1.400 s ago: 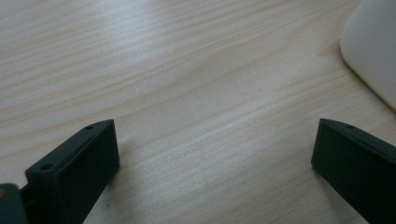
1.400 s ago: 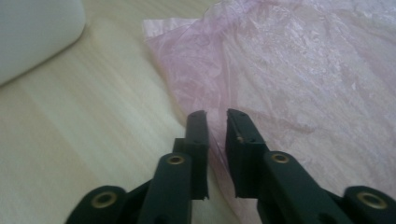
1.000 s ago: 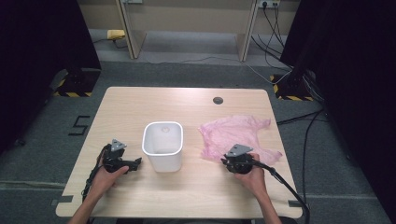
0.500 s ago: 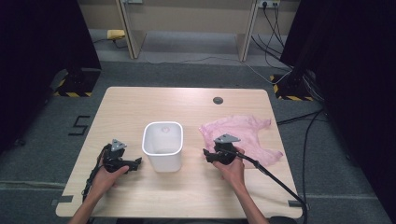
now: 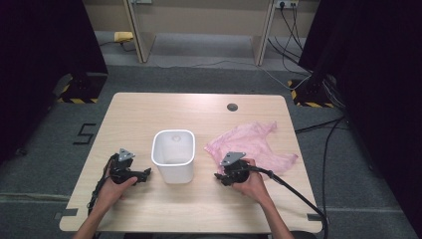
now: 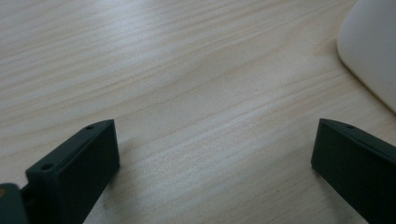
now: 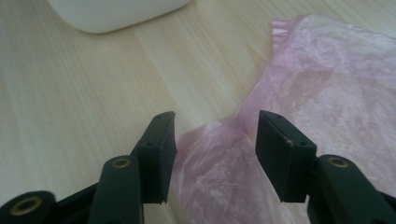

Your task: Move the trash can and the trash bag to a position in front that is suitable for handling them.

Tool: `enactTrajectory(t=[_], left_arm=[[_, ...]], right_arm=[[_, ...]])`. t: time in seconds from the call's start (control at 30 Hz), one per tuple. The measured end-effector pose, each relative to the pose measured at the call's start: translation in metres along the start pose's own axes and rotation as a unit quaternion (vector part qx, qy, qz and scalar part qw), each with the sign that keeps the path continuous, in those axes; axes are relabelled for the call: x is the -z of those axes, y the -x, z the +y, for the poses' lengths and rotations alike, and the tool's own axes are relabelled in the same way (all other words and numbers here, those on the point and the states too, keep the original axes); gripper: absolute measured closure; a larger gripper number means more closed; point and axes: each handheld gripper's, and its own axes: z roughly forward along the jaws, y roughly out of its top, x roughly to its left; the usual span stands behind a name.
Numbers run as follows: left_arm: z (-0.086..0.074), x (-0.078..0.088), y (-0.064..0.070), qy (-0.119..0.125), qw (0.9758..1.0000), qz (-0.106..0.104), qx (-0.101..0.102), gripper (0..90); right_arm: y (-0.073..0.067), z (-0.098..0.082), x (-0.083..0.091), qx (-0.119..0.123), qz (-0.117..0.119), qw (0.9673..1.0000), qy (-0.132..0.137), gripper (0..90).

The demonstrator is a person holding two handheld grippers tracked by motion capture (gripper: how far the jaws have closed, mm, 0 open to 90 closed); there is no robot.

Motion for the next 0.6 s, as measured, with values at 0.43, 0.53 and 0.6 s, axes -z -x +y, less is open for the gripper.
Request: enactTrajectory(t=[0.43, 0.53, 0.6], left_arm=[[0.0, 0.0, 0.0, 0.0, 1.0, 0.0, -0.001, 0.1], [0.0, 0.0, 0.0, 0.0, 1.0, 0.0, -0.001, 0.0], [0.0, 0.0, 0.0, 0.0, 1.0, 0.0, -0.001, 0.0]], right_arm=[[0.036, -0.057, 0.087, -0.296, -0.176, 0.9355, 0.081, 31.9], [0.041, -0.091, 0.103, -0.341, -0.237, 0.9078, 0.056, 30.1], [0.044, -0.099, 0.104, -0.363, -0.235, 0.8998, 0.056, 30.1]])
